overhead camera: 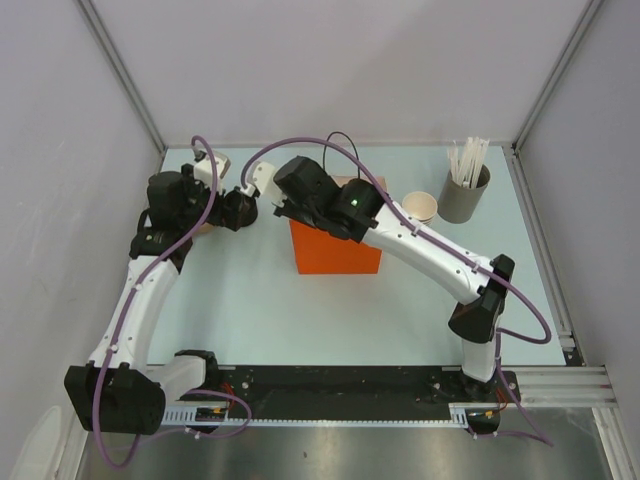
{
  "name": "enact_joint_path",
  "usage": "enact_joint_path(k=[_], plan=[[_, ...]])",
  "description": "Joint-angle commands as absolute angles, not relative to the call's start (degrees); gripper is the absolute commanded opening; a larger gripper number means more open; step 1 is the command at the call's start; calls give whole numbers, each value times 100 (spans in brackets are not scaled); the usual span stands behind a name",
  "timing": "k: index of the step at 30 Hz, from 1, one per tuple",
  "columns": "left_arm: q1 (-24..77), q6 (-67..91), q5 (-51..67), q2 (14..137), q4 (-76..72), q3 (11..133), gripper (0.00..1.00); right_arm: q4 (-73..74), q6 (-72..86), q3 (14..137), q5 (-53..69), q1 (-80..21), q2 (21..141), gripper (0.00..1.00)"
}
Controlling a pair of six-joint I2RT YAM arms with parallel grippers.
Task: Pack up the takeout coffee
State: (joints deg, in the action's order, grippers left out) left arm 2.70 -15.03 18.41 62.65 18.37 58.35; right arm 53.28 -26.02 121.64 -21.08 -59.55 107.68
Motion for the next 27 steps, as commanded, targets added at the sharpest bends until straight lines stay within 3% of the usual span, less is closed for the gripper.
enact_joint_path(k=[1, 22, 27], plan=[[220, -1477, 1978, 6108, 1652, 5783, 100, 5115, -2751, 12252, -2408, -6073, 10846, 10], [220, -1468, 1986, 6100, 1661, 5792, 100, 5141, -2716, 12454, -2075, -6240, 10617, 56], [220, -1468, 1978, 6091, 1670, 5792, 100, 5168, -2698, 12585, -1890, -6205, 10380, 75]])
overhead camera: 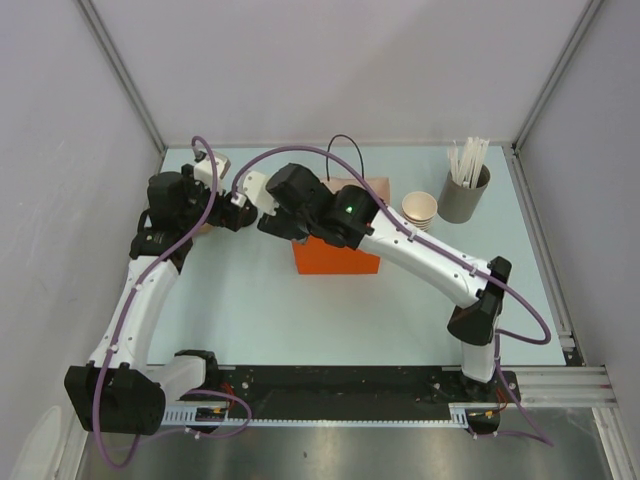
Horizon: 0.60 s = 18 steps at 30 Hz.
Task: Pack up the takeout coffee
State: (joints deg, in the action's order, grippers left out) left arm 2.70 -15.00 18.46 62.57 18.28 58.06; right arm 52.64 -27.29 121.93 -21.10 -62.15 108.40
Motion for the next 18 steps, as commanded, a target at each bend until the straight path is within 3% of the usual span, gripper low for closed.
enact_joint_path(k=[1, 5, 8, 18], plan=[[220, -1468, 1978, 6091, 1670, 5792, 99, 5194, -2698, 12603, -1785, -6188, 10284, 78], [220, -1468, 1960, 6091, 1670, 5792, 99, 5212, -2646, 12735, -1591, -6056, 10029, 95], [220, -1468, 1960, 6073, 1661, 5792, 99, 5273, -2549, 12884, -1389, -5854, 9845, 100], [193, -1450, 1925, 6047, 1670, 5801, 99, 5309, -2180, 13131, -713, -4626, 9221, 100]])
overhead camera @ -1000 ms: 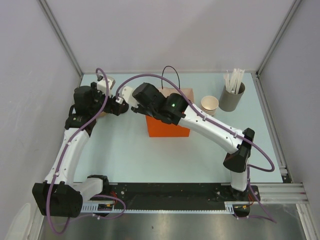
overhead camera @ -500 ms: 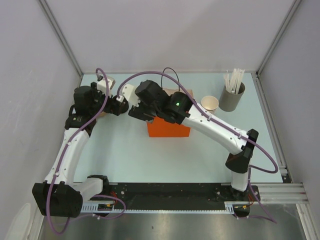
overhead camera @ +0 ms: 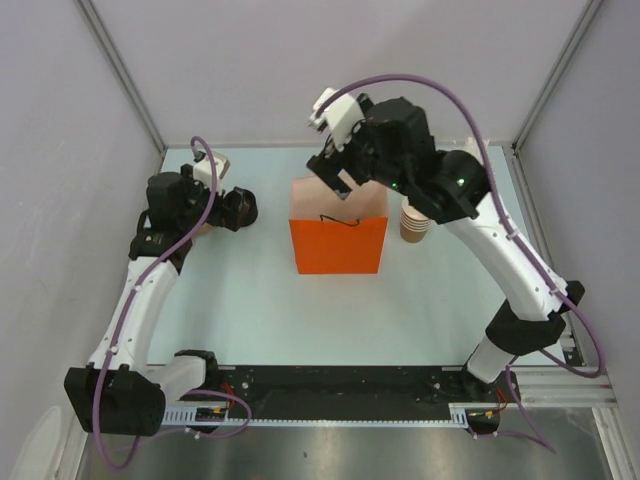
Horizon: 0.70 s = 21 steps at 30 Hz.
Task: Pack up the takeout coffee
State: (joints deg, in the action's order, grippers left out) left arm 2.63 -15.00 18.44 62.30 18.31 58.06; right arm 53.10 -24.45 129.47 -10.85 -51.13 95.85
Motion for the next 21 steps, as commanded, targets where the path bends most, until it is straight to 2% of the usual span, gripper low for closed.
enact_joint_path(k=[1, 8, 14, 21], plan=[[193, -1459, 1925, 6029, 1679, 5801, 99, 5291, -2145, 13096, -651, -4493, 9141, 100], [167, -1433, 1951, 5968, 1679, 5827, 99, 4650, -1925, 12087, -334, -3218, 8184, 100], [158, -1415, 1977, 5906, 1679, 5871, 99, 3359, -1907, 10311, -70, -2128, 7041, 100], [97, -1380, 1987, 5757, 1749, 6029, 99, 3033, -1942, 9581, 273, -1231, 6584, 100]])
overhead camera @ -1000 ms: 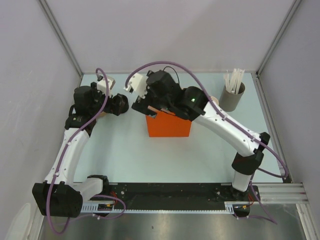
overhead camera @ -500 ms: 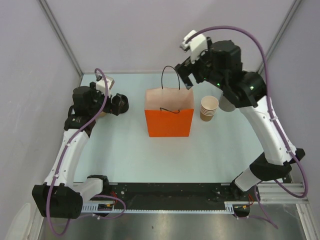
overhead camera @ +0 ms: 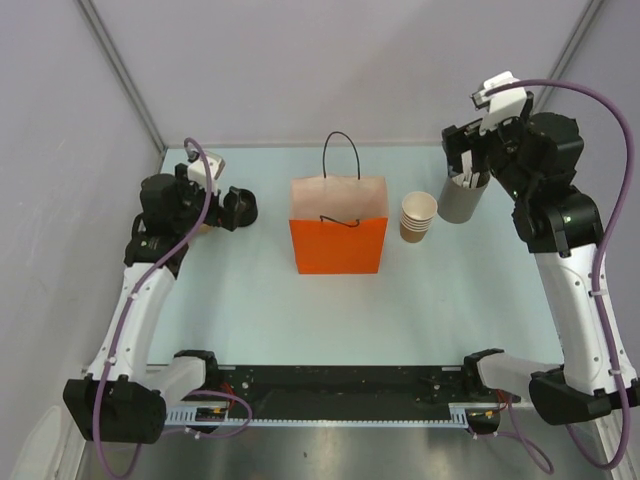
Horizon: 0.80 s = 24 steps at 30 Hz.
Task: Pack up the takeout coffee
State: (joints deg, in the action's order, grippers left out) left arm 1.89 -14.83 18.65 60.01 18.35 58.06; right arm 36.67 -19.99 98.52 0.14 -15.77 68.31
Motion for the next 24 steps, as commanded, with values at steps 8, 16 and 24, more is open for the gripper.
enact_joint_path(k=[8, 16, 24], plan=[[88, -1257, 1109, 5730, 1960, 7047, 99, 2708, -1934, 9149, -859, -1195, 6196, 100], [88, -1564, 423, 5775, 2513, 8392, 99, 2575, -1696, 9386, -1485, -1195, 6073, 100], [44, -1398, -246, 5704, 3023, 9122, 100, 2918, -1547, 9957, -1661, -1178, 6064, 100]])
